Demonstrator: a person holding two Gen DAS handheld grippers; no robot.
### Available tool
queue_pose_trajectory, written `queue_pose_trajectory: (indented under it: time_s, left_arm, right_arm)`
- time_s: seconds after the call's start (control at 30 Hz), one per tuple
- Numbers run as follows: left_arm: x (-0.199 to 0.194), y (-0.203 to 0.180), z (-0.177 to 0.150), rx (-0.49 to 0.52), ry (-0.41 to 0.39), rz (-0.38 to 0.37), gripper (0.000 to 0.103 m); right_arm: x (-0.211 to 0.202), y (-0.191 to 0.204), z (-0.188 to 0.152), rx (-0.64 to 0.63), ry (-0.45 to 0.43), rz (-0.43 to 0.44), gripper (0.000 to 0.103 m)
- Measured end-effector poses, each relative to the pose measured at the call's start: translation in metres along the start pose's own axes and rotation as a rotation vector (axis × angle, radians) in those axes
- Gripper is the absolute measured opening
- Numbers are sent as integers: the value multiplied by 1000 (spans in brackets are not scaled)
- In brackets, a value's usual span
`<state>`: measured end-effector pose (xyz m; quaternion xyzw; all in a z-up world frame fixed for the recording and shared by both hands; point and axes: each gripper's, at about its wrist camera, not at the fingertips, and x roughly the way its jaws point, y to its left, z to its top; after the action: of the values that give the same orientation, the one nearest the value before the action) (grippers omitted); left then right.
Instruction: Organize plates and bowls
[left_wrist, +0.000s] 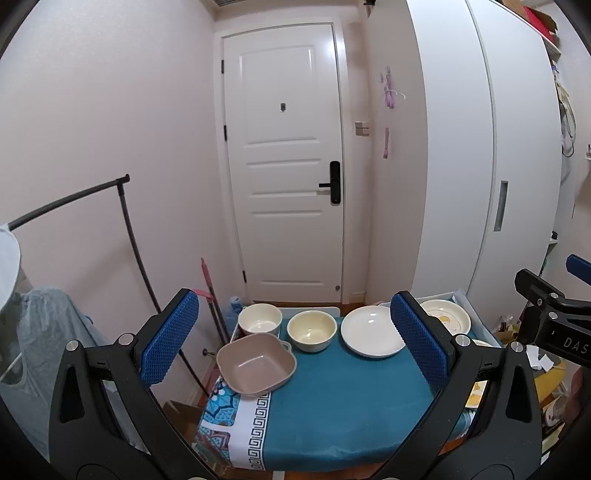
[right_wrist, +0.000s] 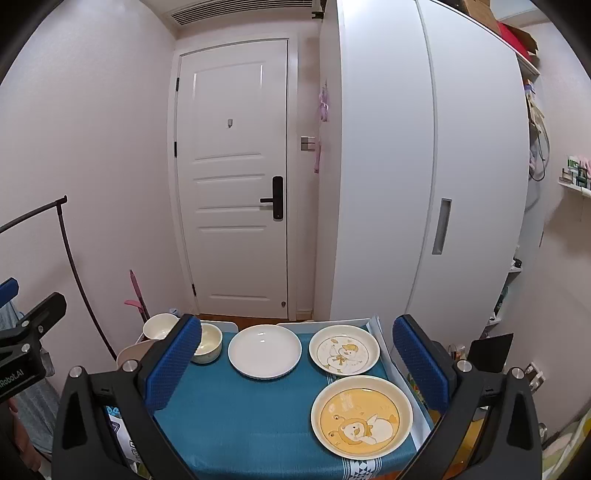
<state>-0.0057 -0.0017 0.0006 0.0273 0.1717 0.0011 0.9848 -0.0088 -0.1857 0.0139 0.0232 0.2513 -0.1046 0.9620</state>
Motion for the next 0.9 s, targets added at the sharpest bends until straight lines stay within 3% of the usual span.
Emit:
queue_pose_trajectory:
  time_s: [0.9]
  left_arm:
    - [4,-2,6,4,3,-1,103]
  right_arm:
    - [9,-4,4,-3,26,-2,103]
